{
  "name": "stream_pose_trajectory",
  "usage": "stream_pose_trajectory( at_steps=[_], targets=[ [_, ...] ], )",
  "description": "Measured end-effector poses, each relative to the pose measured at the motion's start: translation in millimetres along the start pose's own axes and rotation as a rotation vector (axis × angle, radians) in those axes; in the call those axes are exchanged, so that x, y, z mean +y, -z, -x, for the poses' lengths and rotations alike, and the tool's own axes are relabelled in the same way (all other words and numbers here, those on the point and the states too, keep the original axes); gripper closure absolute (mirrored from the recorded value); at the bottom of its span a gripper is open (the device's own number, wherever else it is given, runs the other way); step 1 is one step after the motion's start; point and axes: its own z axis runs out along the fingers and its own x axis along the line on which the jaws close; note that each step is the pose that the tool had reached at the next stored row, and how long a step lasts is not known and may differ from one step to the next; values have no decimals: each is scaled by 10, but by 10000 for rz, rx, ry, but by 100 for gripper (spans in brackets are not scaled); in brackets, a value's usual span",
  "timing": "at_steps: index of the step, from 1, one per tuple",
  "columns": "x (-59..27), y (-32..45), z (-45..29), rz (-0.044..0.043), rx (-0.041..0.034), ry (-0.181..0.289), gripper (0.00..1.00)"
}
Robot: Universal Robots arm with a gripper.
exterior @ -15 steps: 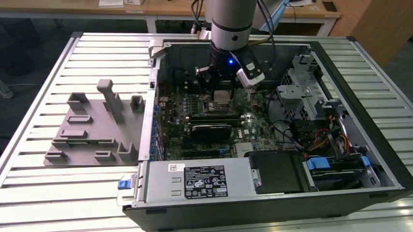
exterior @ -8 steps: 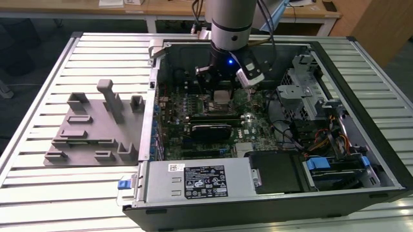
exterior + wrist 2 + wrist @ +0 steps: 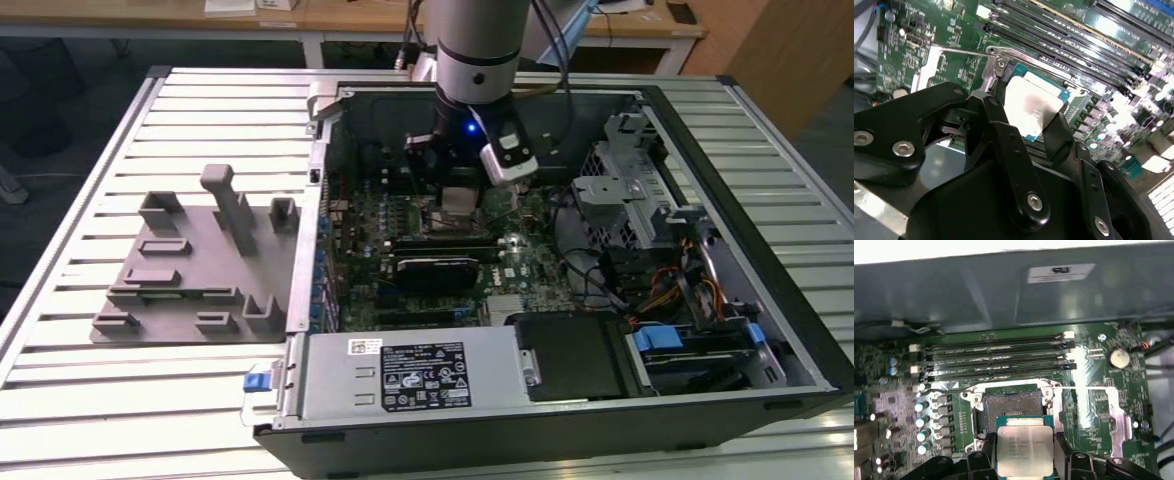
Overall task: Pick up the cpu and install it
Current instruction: 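Place the cpu into insertion slot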
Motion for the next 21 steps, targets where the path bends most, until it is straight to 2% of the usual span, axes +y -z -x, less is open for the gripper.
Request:
stream_pose_trajectory(
  at_steps=[12, 21],
  targets=[
    [0, 0, 0, -43, -111, -2070, 46],
    [0, -1, 0, -71, -183, -3405, 46]
  ],
)
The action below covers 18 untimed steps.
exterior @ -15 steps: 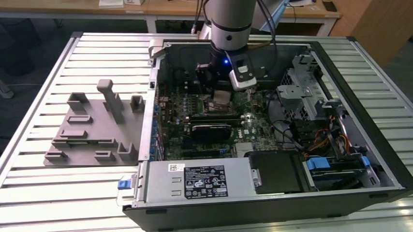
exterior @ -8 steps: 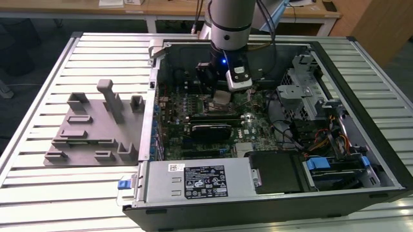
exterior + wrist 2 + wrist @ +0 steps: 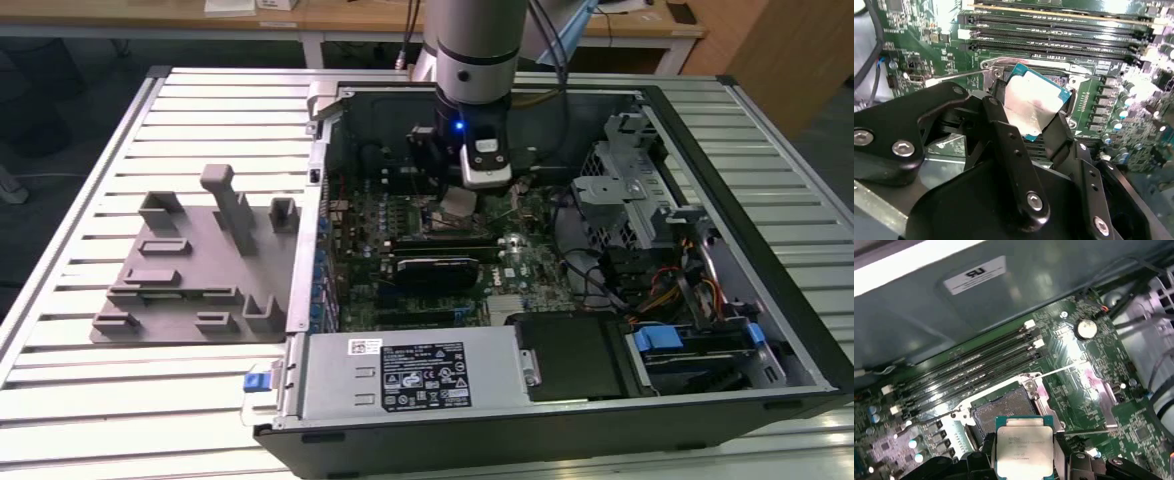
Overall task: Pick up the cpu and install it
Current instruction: 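Place the cpu into insertion slot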
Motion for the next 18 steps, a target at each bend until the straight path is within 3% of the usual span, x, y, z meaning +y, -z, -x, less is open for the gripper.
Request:
stream_pose_trajectory(
  at_steps=[18],
  targets=[
    [0, -1, 0, -46, -118, -2201, 46]
  ],
)
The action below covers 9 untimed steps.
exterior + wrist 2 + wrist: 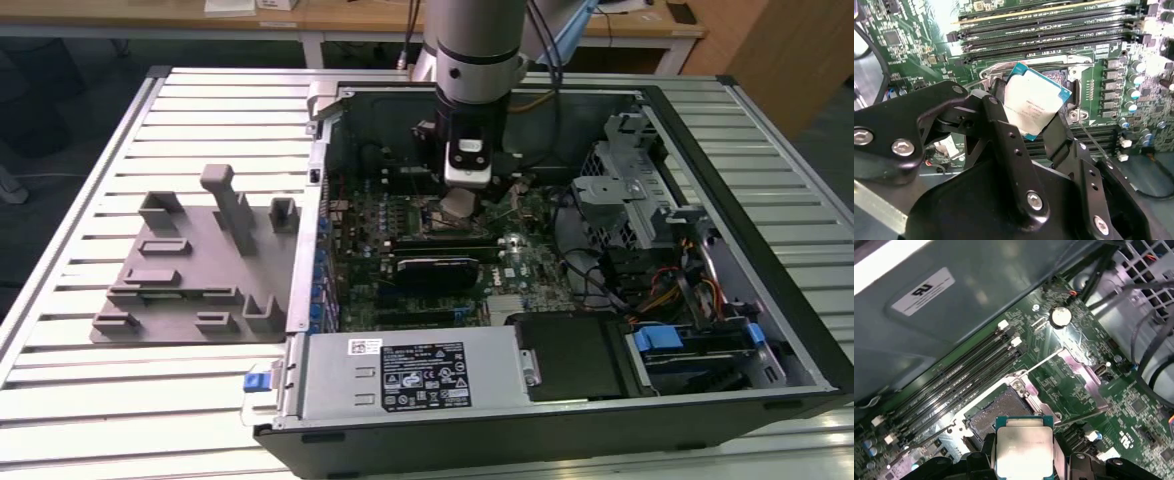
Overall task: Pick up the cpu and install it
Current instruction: 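Place the cpu into insertion slot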
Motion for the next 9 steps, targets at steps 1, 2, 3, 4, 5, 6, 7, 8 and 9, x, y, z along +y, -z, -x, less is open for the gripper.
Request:
stream_pose_trajectory(
  at_steps=[1, 2, 3, 4, 5, 6, 7, 8, 9],
  targets=[
    [0, 0, 0, -2, -7, -130, 46],
    [0, 0, 0, -5, -15, -270, 46],
    [0, -1, 0, -8, -22, -402, 46],
    [0, -1, 0, -11, -29, -537, 46],
    [0, -1, 0, -14, -37, -681, 46],
    [0, -1, 0, -17, -45, -837, 46],
    [0, -2, 0, -20, -54, -997, 46],
    [0, -2, 0, -24, -63, -1165, 46],
    [0, -2, 0, -27, -71, -1321, 46]
  ],
)
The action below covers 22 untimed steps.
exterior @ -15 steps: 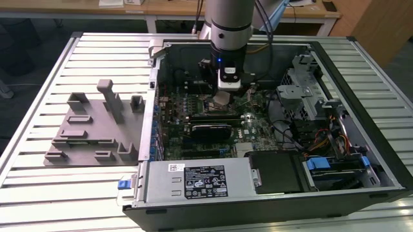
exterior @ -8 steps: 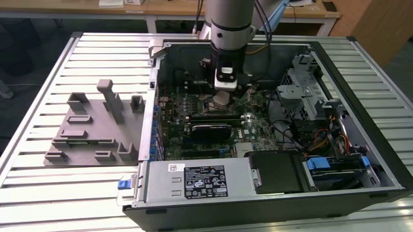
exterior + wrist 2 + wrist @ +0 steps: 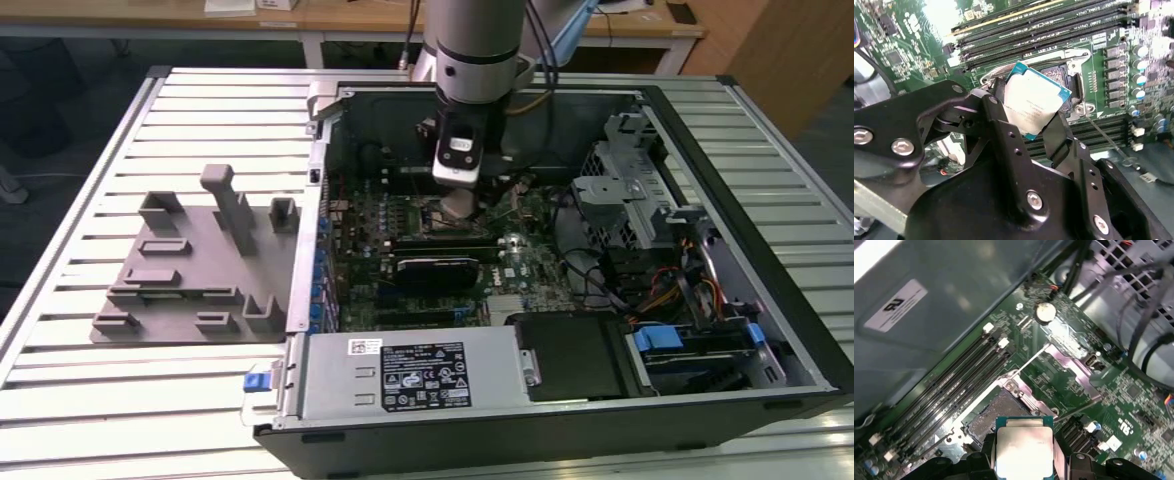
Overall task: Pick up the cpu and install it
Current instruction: 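Place the cpu into insertion slot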
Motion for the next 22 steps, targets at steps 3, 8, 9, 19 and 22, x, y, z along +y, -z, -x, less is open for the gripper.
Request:
stream_pose_trajectory(
  at_steps=[3, 8, 9, 19, 22],
  targets=[
    [0, -1, 0, -9, -24, -458, 46],
    [0, -2, 0, -26, -67, -1241, 46],
    [-1, -2, 0, -29, -75, -1392, 46],
    [0, -4, 0, -67, -173, -3212, 46],
    [0, -5, 0, -79, -205, -3808, 46]
  ],
)
